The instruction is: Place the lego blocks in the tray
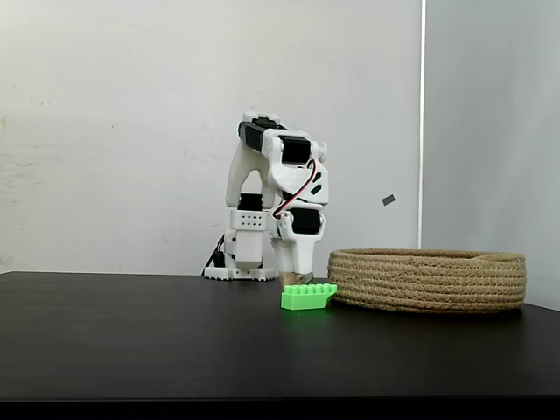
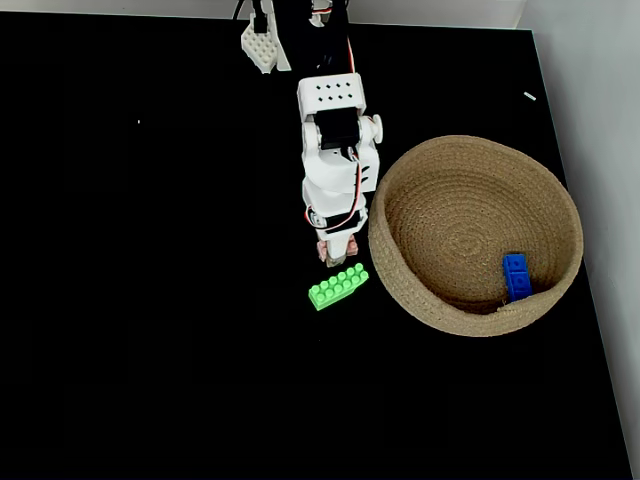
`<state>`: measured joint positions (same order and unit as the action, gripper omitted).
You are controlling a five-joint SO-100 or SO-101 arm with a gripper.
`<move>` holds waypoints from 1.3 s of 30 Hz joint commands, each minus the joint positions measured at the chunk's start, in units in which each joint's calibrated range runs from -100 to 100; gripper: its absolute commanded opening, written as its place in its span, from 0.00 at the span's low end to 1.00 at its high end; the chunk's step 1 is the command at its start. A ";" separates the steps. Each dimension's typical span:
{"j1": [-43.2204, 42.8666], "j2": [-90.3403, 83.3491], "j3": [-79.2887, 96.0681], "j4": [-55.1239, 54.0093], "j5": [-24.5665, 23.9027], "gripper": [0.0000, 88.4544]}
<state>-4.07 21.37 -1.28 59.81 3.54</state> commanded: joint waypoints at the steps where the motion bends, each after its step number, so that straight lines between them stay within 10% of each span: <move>1: -0.38 -2.03 -1.96 1.38 0.44 0.00; 12: -0.63 -23.95 -9.25 11.04 8.84 0.00; 24: -19.34 -16.82 -21.20 1.88 13.48 0.01; 29: -23.38 -11.66 -17.55 -2.95 14.41 0.39; 39: -17.28 -14.24 -16.64 0.21 11.67 0.41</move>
<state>-25.49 12.55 -16.84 58.67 16.53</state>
